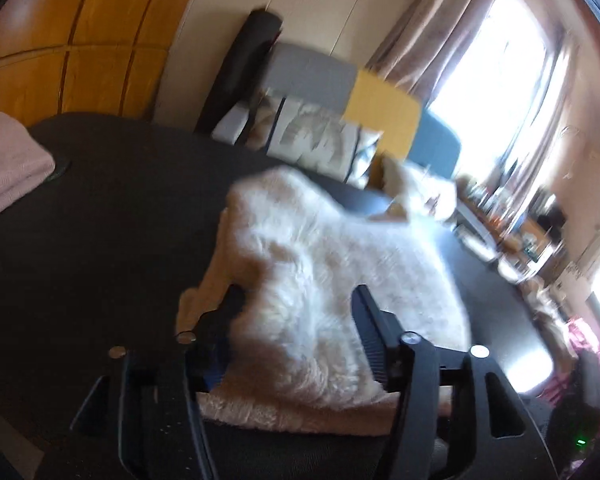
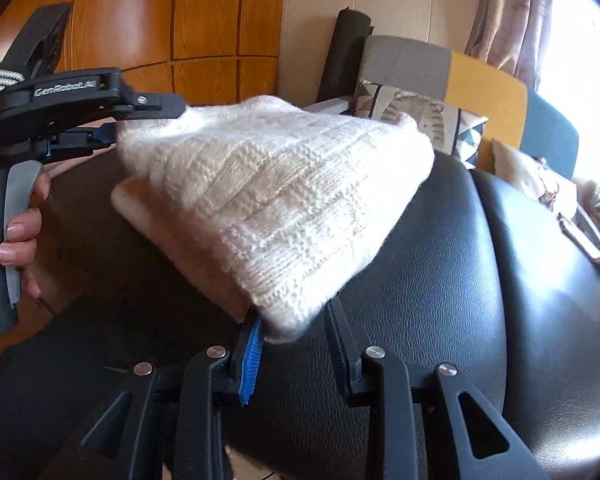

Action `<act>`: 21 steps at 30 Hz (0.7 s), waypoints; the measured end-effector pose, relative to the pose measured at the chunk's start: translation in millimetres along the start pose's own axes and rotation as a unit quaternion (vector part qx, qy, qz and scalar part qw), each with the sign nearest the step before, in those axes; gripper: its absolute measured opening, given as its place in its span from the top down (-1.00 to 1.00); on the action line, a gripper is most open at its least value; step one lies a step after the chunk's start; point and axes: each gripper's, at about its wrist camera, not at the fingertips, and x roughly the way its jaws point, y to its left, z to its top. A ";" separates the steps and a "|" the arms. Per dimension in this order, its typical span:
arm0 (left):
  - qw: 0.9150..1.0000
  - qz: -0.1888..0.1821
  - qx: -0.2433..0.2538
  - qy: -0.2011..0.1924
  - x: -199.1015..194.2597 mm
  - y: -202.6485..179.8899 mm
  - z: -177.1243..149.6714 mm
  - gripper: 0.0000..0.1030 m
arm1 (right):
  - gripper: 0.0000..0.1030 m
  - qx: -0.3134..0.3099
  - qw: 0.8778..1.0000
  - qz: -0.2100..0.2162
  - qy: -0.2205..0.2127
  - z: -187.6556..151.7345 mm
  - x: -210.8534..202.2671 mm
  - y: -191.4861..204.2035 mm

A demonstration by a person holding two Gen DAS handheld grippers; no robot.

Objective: Fold clothes
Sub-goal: 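Grasp the folded cream sweater bundle with the left tool and lift it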

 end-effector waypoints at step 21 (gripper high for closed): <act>0.989 -0.097 -0.104 0.036 -17.3 23.6 -62.7 0.76 | 0.89 0.130 0.988 -0.080 0.015 -11.6 -36.4 -92.5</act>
